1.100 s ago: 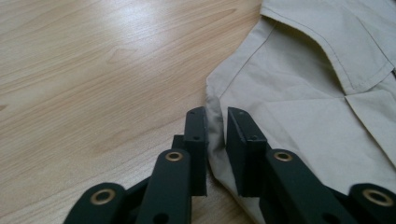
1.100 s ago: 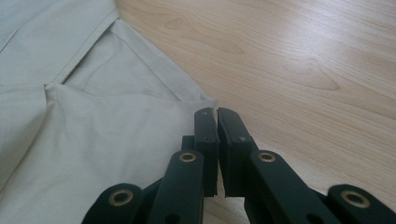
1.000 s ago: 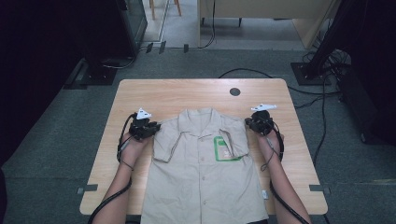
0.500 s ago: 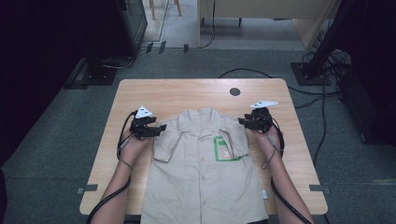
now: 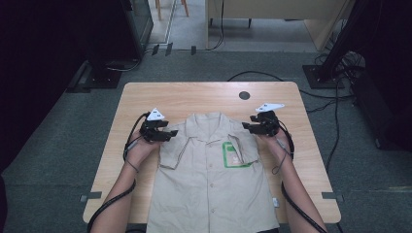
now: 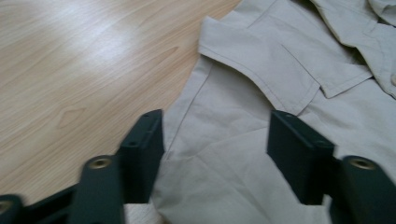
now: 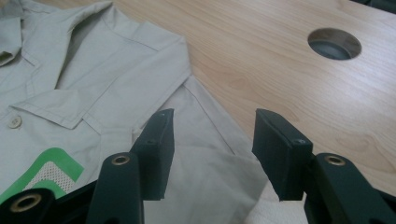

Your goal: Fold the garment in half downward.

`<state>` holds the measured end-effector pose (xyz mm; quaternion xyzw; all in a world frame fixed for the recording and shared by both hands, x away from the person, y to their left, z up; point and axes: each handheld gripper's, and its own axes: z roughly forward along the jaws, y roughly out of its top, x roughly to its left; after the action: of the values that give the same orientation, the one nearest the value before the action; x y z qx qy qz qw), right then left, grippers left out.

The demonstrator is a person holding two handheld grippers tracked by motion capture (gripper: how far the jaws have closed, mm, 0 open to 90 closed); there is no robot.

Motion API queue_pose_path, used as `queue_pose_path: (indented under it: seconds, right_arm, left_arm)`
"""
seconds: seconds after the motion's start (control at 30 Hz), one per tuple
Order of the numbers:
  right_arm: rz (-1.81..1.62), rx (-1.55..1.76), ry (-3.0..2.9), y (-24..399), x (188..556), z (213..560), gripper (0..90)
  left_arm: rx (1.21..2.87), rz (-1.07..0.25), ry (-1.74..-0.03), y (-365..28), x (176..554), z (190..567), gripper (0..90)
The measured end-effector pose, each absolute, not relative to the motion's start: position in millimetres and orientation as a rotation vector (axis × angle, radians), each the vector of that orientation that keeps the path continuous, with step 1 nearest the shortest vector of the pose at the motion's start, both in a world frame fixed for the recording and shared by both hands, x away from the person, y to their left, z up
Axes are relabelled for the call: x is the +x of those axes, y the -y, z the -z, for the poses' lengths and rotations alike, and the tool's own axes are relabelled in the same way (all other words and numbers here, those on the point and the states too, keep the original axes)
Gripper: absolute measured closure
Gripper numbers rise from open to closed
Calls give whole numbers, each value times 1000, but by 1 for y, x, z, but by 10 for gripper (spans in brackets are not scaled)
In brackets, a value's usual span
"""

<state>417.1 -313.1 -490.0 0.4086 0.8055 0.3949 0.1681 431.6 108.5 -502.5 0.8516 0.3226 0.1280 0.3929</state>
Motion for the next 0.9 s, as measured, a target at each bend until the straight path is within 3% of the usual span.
queue_pose_path:
  seconds: [0.23,0.3,0.43,0.57,0.9]
  right_arm:
    - [-1080,1165,-2333,305,425,493,469]
    - [-1064,1112,-2356,304,426,494,508]
    - [-1043,1037,-2381,302,430,495,523]
    - [-1039,1039,-2392,299,437,495,522]
    - [-1065,1062,-2414,295,453,496,522]
  left_arm:
    - [2204,-360,-802,-102,441,504,377]
    - [2209,-352,-813,-101,443,505,370]
    - [2254,-372,-768,-98,447,506,306]
    - [2299,-396,-750,-96,452,507,368]
    - [2281,-320,-796,-94,463,514,400]
